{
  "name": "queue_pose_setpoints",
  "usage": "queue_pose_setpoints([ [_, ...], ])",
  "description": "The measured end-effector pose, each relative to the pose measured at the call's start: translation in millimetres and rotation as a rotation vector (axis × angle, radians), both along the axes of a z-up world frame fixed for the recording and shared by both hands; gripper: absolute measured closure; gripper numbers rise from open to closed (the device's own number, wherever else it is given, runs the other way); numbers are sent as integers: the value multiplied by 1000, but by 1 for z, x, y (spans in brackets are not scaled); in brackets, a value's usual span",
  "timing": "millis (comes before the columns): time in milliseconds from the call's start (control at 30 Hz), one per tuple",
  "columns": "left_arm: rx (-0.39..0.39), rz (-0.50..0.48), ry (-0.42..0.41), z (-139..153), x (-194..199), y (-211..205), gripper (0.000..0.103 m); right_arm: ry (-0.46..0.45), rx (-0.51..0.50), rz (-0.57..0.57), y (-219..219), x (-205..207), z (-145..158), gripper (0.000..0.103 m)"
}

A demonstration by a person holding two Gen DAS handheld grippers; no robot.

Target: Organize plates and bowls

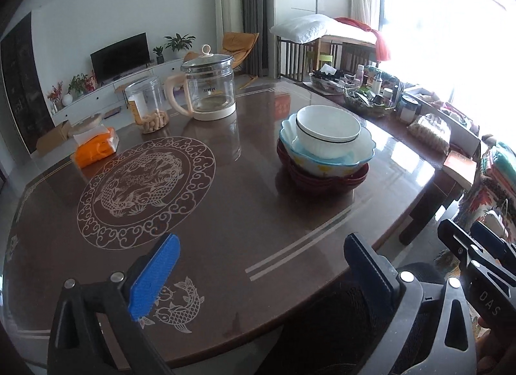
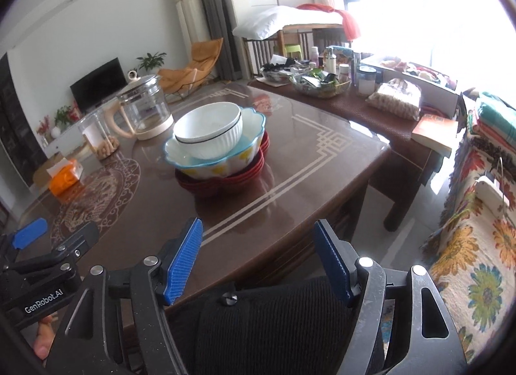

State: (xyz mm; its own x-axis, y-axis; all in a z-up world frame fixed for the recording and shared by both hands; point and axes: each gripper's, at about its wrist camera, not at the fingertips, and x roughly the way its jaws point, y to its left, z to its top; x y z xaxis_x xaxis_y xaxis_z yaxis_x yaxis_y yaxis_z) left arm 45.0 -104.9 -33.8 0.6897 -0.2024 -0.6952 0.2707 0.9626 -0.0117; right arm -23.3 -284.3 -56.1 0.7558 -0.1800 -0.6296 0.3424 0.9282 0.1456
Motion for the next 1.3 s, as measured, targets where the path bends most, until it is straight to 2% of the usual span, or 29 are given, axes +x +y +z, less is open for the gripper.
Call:
queue_pose_setpoints([
  [133, -31, 46, 59, 5, -12, 13, 2, -17, -29, -31, -3, -23, 18, 28],
  [300, -10, 82, 31, 7, -23, 21, 2, -50, -56, -19, 9, -35, 31, 27],
  [833, -11, 10, -2, 5, -44, 23, 2, -46, -103, -5, 31, -50, 28, 27],
  [1000, 61, 14, 44, -4, -44, 21, 2, -25, -77, -18, 30, -50, 30, 26],
  [1100, 63, 13, -35, 10, -47, 26, 2, -29, -68, -19, 29, -51, 38, 26],
  [1200, 83, 24, -128, 29, -52, 30, 2, -53, -107, -28, 32, -55, 51, 26],
  [1300, 63, 25, -127, 39, -53, 35, 2, -78, -141, -37, 38, -58, 61, 24],
])
